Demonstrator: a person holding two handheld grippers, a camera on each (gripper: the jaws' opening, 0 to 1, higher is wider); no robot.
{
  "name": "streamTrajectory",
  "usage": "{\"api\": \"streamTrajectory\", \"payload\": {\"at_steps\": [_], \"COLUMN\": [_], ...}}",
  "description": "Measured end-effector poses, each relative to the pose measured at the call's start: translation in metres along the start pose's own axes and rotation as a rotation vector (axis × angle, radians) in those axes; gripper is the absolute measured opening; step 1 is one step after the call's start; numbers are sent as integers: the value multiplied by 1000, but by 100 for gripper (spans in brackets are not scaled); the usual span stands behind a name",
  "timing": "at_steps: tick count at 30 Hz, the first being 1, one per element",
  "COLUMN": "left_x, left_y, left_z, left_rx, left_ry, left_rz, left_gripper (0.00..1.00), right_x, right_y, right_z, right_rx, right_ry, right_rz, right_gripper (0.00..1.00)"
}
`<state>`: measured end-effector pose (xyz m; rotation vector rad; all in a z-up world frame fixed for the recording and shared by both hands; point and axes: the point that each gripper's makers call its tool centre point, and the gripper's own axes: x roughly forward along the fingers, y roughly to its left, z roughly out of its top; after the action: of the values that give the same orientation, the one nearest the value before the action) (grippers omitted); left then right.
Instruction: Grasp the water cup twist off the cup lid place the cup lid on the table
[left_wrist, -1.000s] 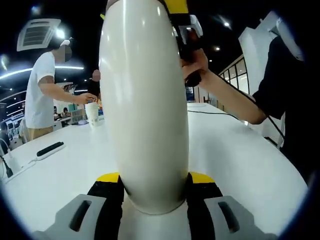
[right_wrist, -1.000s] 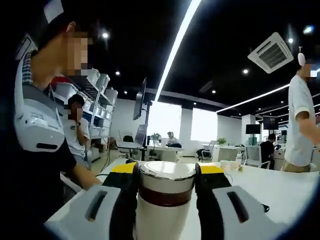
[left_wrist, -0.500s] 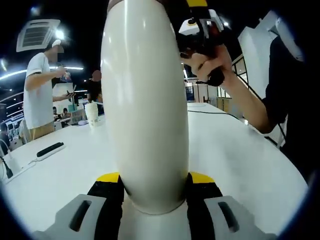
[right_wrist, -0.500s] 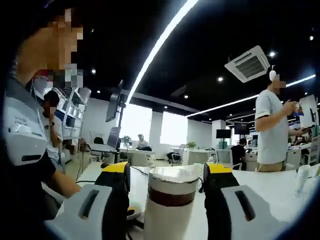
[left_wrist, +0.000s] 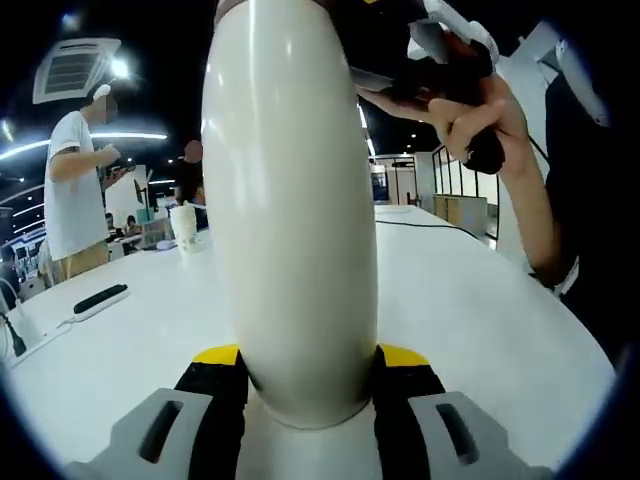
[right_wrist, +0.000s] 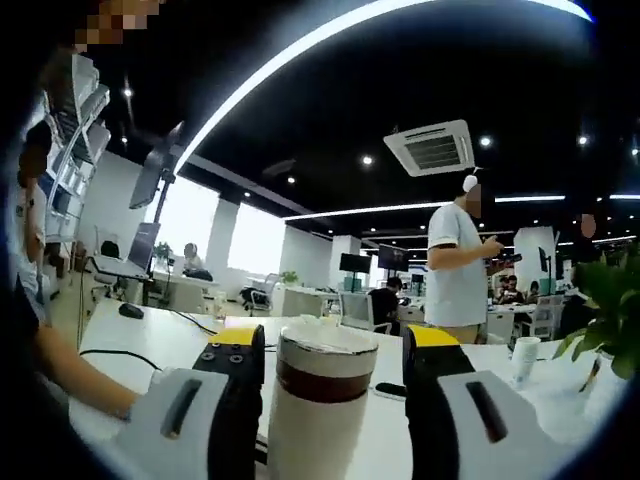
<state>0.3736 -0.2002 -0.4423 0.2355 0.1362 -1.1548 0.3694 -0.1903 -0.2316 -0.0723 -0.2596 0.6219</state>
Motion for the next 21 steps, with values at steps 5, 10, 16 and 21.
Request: {"api": "streamTrajectory", "payload": {"at_steps": [5, 10, 16, 21], "left_x": [0, 0, 0, 0], "left_y": [0, 0, -1, -1], "left_z": [0, 0, 0, 0], "left_rx": [0, 0, -2, -1], "left_ry": [0, 0, 1, 1], "left_rz": [0, 0, 0, -1], "left_gripper": [51, 51, 51, 51], "right_x": [6, 11, 10, 8], "right_y": [-1, 6, 10, 12], "right_z": [-9, -12, -11, -10], "right_rx": [-2, 8, 31, 86], "right_ry": [30, 41, 30, -6], "right_rz": [4, 67, 205, 409], "right_gripper": [53, 48, 48, 48]}}
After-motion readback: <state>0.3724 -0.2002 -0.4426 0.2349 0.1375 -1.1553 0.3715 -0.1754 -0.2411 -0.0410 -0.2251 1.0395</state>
